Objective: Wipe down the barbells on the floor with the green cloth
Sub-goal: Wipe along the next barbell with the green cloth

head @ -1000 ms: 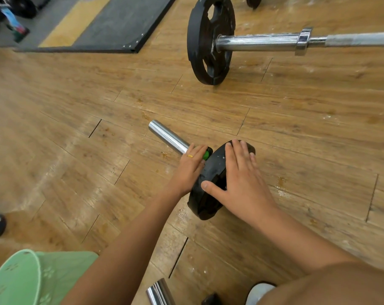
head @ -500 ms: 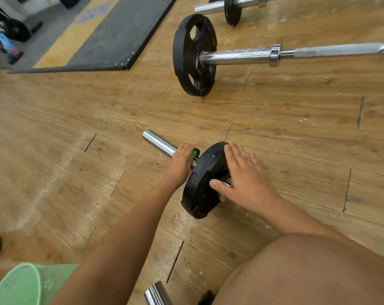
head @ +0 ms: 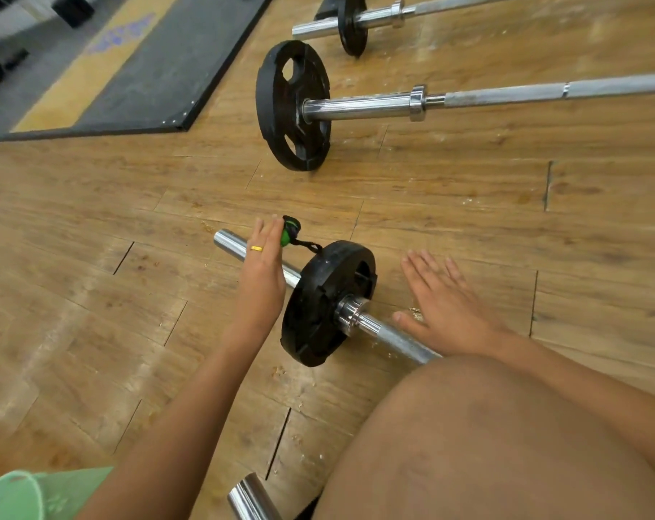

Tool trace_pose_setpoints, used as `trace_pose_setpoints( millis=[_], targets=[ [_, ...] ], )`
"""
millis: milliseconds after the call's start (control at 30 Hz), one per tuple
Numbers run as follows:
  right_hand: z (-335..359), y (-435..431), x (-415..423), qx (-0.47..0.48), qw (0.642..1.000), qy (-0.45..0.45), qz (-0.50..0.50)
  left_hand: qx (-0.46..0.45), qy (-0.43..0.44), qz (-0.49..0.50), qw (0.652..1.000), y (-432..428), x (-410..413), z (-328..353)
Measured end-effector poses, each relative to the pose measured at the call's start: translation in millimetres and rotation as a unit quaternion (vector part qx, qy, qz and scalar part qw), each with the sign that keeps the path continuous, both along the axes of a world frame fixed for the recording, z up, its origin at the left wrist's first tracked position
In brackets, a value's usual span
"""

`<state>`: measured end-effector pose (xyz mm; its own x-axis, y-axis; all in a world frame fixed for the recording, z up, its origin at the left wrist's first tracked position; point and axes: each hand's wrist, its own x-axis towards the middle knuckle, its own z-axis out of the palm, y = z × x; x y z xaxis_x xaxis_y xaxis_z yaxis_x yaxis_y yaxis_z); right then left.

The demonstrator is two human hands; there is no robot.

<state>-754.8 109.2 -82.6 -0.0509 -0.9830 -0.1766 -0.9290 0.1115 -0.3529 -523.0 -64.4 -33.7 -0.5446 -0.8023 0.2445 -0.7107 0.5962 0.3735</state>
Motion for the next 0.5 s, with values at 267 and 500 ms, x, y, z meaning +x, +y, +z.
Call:
trace_pose_setpoints(
  millis=[267,500],
  targets=[
    [29.0,51.5,-71.2,0.025,0.994,0.075,0.075,-0.061,0.034,-0.138,0.988,70.7,-58.8,14.3],
    [39.6,160.7,-102.1,0.098,0.988,0.084,0.086,0.099,-0.080,-0.201,0.971,114.0,-63.7,-50.4]
  ],
)
